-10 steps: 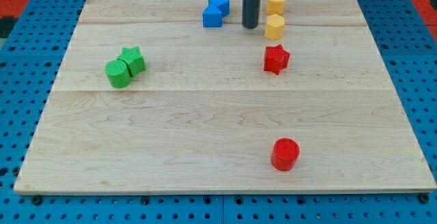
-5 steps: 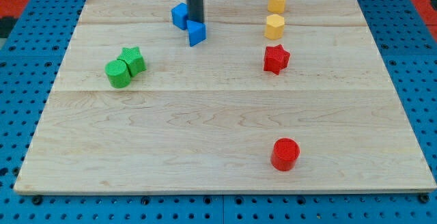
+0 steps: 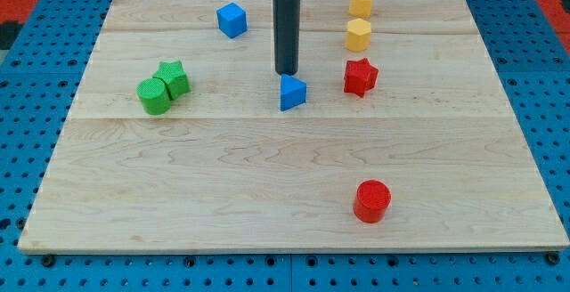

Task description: Separate blue triangle from the blue cube

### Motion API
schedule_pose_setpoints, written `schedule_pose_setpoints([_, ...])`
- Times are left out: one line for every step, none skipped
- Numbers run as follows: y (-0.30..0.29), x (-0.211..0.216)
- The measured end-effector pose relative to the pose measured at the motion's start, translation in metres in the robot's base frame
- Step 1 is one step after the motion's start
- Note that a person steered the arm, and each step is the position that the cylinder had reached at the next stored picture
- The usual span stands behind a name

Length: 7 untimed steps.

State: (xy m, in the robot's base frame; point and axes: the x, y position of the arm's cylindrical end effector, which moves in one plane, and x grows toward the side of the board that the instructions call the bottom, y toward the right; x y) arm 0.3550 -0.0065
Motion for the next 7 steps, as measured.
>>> schedule_pose_setpoints([-0.036, 0.041])
schedule_pose_setpoints([0.020, 0.067])
schedule_pose_setpoints([0.020, 0.066])
schedule_pose_setpoints([0.032, 0.034])
schedule_pose_setpoints([0.060, -0.004])
schedule_pose_setpoints([0.061, 0.014])
schedule_pose_setpoints([0.062, 0.059])
